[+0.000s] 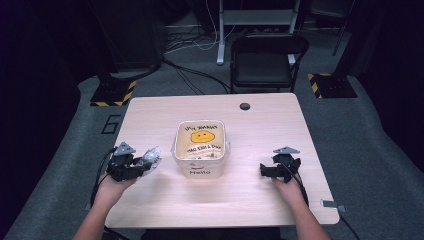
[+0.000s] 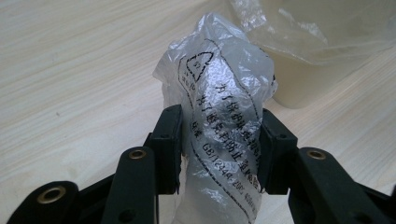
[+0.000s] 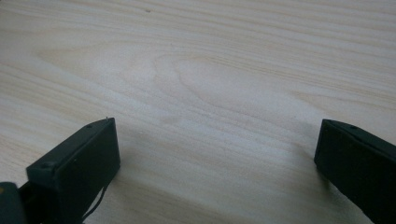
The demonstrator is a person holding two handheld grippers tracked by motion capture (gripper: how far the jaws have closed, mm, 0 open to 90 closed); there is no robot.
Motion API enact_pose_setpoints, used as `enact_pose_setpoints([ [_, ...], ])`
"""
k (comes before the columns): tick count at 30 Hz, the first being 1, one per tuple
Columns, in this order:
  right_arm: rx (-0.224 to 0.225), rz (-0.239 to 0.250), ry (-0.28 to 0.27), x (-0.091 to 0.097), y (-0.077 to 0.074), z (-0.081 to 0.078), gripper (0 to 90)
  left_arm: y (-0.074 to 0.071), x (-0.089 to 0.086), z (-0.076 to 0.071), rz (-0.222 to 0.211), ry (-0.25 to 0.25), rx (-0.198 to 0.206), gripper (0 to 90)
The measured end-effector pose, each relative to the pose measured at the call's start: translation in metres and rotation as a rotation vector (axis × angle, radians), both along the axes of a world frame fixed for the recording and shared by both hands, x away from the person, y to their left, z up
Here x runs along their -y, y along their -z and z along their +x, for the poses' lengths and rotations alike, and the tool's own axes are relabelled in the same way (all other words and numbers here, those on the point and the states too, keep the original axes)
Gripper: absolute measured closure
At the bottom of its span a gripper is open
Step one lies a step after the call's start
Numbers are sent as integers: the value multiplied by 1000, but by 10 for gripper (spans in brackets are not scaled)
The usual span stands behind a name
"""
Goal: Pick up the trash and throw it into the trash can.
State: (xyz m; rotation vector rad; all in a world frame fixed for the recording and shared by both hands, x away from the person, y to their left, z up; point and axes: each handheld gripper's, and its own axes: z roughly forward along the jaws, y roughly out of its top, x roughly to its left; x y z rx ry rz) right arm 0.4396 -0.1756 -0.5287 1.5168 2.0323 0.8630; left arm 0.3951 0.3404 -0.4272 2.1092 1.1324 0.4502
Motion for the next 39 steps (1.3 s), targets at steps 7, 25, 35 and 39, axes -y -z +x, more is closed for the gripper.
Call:
enact_pose_setpoints([
  [7,0,0,0,0,0,0,0,-13,2,4,1,-14,-9,582],
  [25,-2,0,-4,0,0,0,0,-59,4,14,-3,-1,22,584],
  [35,-1,0,-4,0,0,0,0,-78,20,23,10,32,38,583],
  [39,0,-1,-5,0,0,1,0,-84,28,26,16,55,41,584],
])
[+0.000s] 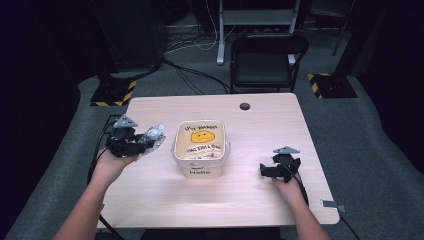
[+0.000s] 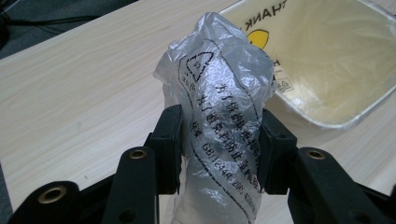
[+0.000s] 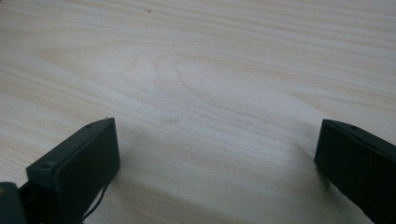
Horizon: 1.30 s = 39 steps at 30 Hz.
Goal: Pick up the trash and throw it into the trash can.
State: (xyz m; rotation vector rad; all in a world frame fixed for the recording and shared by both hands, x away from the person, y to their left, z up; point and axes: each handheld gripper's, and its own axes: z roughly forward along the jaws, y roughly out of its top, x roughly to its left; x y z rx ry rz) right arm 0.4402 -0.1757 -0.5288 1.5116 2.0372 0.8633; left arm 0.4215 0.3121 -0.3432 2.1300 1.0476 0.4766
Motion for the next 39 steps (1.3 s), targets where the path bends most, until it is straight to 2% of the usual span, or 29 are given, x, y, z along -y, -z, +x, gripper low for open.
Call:
enact_pose_setpoints([
  [25,5,3,-2,0,0,0,0,-14,57,22,-2,75,-8,584],
  [39,0,1,-7,0,0,0,0,-12,93,31,-5,104,-13,584],
])
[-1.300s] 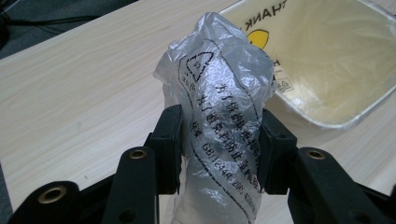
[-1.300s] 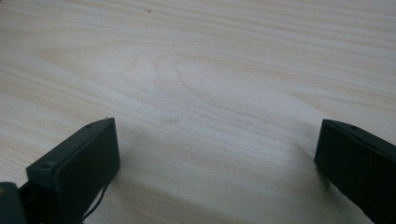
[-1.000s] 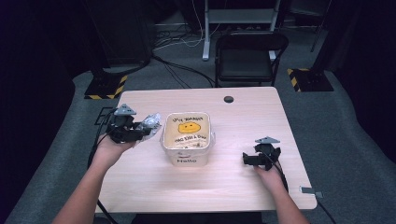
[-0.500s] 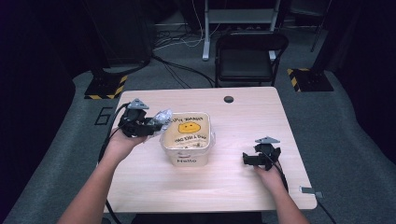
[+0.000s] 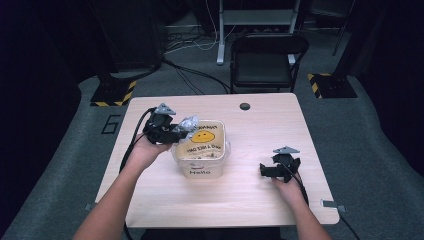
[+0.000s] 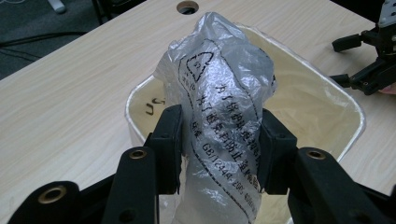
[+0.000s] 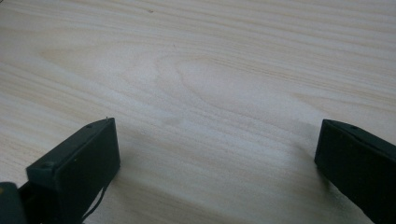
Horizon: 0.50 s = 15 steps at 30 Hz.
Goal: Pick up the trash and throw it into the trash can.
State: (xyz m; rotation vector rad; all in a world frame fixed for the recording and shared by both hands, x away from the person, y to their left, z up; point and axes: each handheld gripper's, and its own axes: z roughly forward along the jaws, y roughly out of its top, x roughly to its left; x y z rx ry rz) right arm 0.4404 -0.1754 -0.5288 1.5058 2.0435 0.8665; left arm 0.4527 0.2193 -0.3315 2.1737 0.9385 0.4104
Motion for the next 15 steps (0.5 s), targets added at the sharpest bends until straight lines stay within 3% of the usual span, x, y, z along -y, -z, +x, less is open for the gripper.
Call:
enact_pose_setpoints([
  [15,0,0,-1,0,0,0,0,6,29,8,16,31,-17,583],
])
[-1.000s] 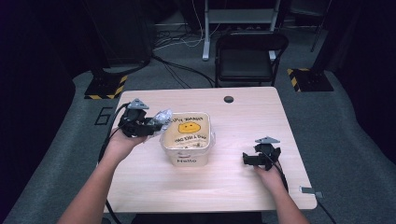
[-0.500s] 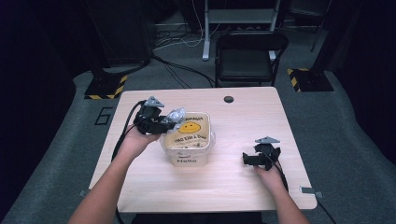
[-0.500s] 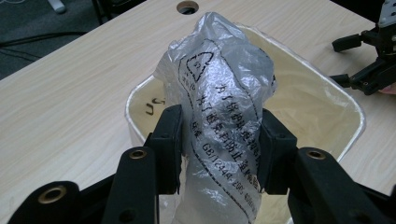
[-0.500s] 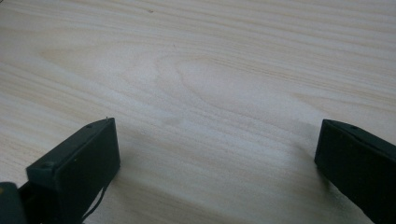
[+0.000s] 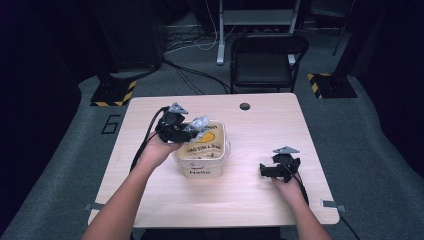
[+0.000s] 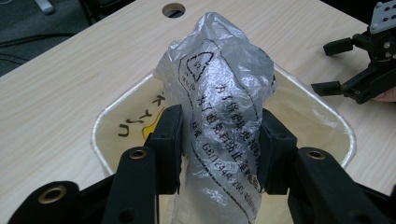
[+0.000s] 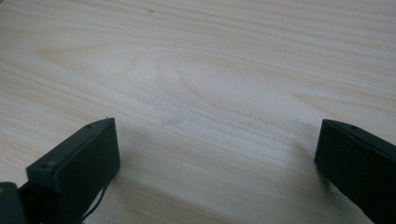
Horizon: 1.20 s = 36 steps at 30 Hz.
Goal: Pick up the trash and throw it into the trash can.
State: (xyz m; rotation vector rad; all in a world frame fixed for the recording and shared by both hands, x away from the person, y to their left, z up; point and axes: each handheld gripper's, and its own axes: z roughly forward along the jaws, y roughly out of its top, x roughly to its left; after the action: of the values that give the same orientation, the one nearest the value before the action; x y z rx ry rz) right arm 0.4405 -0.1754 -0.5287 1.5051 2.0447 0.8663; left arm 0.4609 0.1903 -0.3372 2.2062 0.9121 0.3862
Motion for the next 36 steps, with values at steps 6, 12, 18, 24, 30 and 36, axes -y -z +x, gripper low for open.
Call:
enact_pose_setpoints([
  [6,2,-1,-3,0,0,0,0,5,10,2,7,12,-7,583],
  [12,1,-1,-3,0,0,0,0,13,18,4,18,23,-11,582],
  [18,0,0,-4,0,0,0,0,22,20,8,34,34,-22,575],
  [24,0,1,-6,0,0,0,0,29,21,10,48,25,-34,568],
  [30,0,1,-6,0,0,0,0,33,21,12,54,24,-40,545],
  [36,0,1,-6,0,0,0,0,32,18,11,56,12,-36,392],
])
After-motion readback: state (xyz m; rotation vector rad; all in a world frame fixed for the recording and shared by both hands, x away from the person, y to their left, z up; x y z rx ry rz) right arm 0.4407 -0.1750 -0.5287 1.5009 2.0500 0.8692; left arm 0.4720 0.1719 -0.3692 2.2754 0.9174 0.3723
